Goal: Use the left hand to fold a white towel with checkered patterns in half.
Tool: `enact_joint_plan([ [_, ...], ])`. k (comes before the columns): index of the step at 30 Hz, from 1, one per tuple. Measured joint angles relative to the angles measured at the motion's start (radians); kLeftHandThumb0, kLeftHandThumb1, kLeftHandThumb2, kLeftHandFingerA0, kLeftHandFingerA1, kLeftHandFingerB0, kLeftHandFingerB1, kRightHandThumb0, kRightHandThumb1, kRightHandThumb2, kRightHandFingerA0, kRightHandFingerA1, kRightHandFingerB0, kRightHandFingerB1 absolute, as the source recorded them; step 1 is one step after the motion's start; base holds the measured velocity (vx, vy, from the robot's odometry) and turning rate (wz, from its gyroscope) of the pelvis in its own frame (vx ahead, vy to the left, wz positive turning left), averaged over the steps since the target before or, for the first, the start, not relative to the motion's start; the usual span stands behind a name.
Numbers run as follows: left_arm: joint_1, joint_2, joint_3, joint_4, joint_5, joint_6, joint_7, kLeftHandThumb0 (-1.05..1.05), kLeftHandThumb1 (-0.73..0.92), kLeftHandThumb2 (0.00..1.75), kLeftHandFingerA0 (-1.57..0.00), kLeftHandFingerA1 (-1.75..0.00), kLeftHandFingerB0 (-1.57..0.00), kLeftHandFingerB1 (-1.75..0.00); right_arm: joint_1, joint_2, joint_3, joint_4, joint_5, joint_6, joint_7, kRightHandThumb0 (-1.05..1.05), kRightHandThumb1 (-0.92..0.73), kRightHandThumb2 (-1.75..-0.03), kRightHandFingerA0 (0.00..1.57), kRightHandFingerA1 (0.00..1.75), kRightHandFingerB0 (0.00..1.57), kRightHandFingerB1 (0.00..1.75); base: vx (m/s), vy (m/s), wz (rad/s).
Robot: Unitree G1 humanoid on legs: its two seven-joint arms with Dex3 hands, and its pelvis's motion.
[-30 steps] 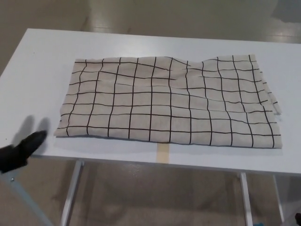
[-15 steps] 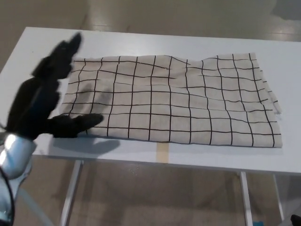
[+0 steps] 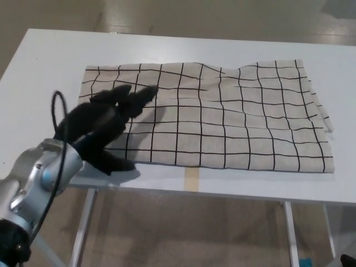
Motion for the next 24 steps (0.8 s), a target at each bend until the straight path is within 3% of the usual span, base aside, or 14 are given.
enact_joint_plan([
  [1,-0.015,0.002,-0.037,0.036,0.027,0.025,-0.001,-0.45,0.39,0.61,0.0,0.0,0.0,0.0,0.006,0.0,0.004,0.0,-0.006,-0.01,-0.003,-0.51,-0.64,-0.59,0.38,0.52,0.44,0.43,0.0,0.0,0.0],
  [19,-0.152,-0.014,-0.183,0.268,0.117,0.159,0.061,-0.49,0.44,0.54,0.0,0.0,0.0,0.0,0.017,-0.002,0.02,0.004,-0.038,-0.065,-0.019,-0.51,-0.64,-0.59,0.4,0.55,0.46,0.44,0.0,0.0,0.0],
  [20,-0.159,-0.019,-0.194,0.282,0.119,0.162,0.073,-0.57,0.36,0.69,0.0,0.0,0.0,-0.1,0.017,-0.002,0.02,0.007,-0.039,-0.07,-0.019,-0.51,-0.64,-0.59,0.4,0.55,0.46,0.44,0.0,0.0,0.0],
  [21,-0.159,-0.019,-0.194,0.282,0.119,0.162,0.073,-0.53,0.35,0.71,0.0,-0.09,0.0,-0.17,0.017,-0.002,0.02,0.007,-0.039,-0.07,-0.019,-0.51,-0.64,-0.59,0.4,0.55,0.46,0.44,0.0,0.0,0.0],
  [22,-0.169,-0.028,-0.208,0.304,0.122,0.163,0.09,-0.29,0.28,0.85,0.0,-0.49,0.0,-0.47,0.017,-0.002,0.019,0.011,-0.04,-0.074,-0.019,-0.51,-0.64,-0.59,0.4,0.55,0.46,0.44,0.0,0.0,0.0],
  [23,-0.174,-0.033,-0.214,0.316,0.123,0.165,0.099,-0.29,0.28,0.85,0.0,-0.49,0.0,-0.47,0.016,-0.002,0.019,0.012,-0.04,-0.076,-0.019,-0.51,-0.64,-0.59,0.4,0.55,0.46,0.44,0.0,0.0,0.0],
  [24,-0.183,-0.044,-0.229,0.34,0.13,0.167,0.124,-0.48,0.46,0.55,-0.4,-0.34,-0.44,-0.34,0.015,-0.002,0.019,0.016,-0.041,-0.081,-0.019,-0.51,-0.64,-0.59,0.4,0.55,0.46,0.44,0.0,0.0,0.0],
])
